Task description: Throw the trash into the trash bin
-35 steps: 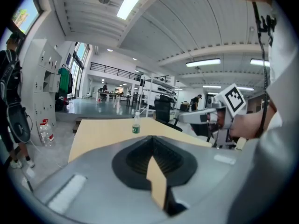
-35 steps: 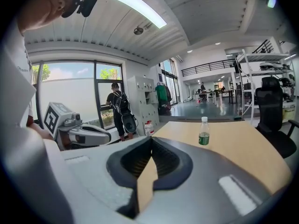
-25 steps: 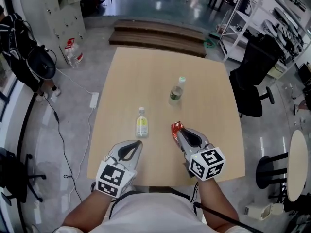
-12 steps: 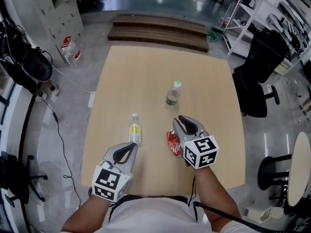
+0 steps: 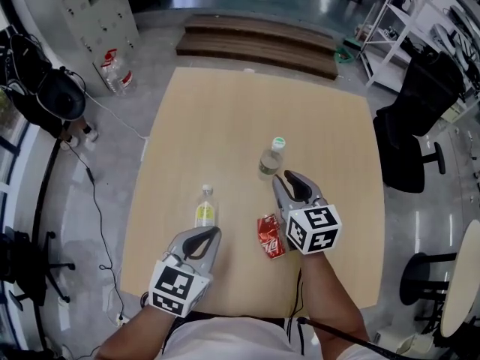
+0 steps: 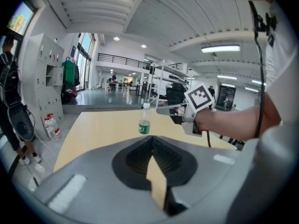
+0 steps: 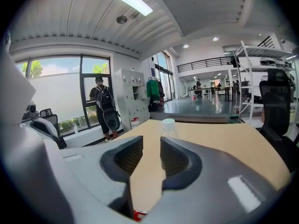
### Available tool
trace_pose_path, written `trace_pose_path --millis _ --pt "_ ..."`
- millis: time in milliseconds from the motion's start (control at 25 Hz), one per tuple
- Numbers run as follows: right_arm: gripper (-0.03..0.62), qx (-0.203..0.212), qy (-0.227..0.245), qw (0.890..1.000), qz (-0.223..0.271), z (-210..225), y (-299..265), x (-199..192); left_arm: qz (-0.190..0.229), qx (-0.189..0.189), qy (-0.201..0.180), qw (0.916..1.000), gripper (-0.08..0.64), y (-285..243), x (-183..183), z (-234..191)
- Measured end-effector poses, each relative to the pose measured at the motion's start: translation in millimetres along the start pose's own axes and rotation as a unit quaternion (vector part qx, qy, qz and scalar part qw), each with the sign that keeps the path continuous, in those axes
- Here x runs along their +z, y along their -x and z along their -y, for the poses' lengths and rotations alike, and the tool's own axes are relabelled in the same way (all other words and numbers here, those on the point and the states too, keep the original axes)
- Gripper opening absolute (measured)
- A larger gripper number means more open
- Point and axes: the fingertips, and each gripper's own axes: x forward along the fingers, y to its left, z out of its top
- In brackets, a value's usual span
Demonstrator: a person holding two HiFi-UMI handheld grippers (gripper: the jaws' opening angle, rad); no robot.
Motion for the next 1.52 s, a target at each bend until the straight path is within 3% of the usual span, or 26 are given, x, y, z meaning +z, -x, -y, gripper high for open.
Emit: trace_pose_path --millis 600,1040,1160,1520 --pt "0.186 -0.025 0.015 1.0 0.01 36 -56 12 -0.033 0.01 0.004 0.9994 0.008 -7 -17 3" --pt "0.187 -0.033 0.047 0.998 0.012 38 -77 20 -0.047 0.024 0.014 0.9985 0.008 -2 -34 3" --pt "0.155 -0.039 0.053 0.998 0.016 40 -76 23 -0.046 0.021 0.015 0.9986 0.008 -2 -35 5" --pt "0.152 -0.032 0.057 0.997 0.028 30 -62 37 -0.036 0.016 0.007 0.9992 0.008 5 -28 1"
